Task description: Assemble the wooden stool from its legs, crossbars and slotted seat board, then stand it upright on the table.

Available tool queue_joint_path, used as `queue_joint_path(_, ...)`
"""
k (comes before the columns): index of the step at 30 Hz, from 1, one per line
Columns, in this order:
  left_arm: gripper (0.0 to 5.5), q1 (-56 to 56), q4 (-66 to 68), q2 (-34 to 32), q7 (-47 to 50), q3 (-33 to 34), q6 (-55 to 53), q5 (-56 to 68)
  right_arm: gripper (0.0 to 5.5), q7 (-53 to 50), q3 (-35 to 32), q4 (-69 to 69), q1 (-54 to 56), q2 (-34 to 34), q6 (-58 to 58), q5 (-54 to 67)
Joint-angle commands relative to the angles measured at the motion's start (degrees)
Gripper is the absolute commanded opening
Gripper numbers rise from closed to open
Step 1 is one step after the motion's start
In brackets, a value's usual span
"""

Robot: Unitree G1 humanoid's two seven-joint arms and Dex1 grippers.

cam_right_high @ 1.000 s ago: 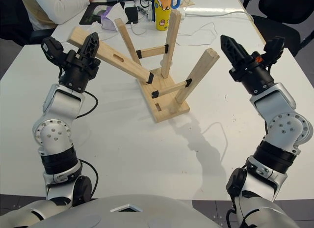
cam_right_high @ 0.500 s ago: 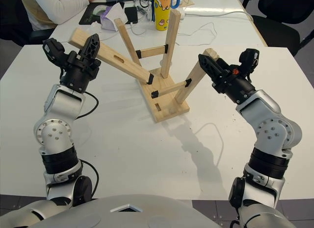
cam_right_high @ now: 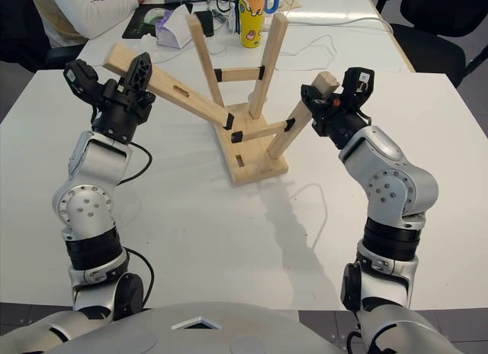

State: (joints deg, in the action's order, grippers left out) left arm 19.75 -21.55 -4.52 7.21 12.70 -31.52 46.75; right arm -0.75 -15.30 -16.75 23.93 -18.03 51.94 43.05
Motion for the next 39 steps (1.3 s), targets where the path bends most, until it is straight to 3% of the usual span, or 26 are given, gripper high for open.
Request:
queue_joint_path(1, 1.04, -0.5, 1.0, 0.1, 1.4, 0.2, 0.4, -2.7, 1.05, -6.2, -1.0, 1.4, 0.0, 2.4, -1.2, -4.8)
queue_joint_path(8, 1.04, 0.5, 3.9, 2.8, 7.3, 2.7, -3.0, -1.5, 1.05, -6.6, 6.3, -2.8, -1.0, 4.5, -7.4, -13.4)
queue_joint_path(15, 1.04, -0.5, 2.5, 10.6, 18.1, 5.8, -6.7, 4.9, 1.03, -8.2, 12.7, -6.1, -1.9, 8.7, -10.9, -20.9)
queue_joint_path(39, 1.04, -3.7, 5.1, 11.4, 27.2, -0.4, -7.9, -7.5, 1.03, -8.3, 13.2, -9.7, -4.7, 16.1, -9.6, -25.3)
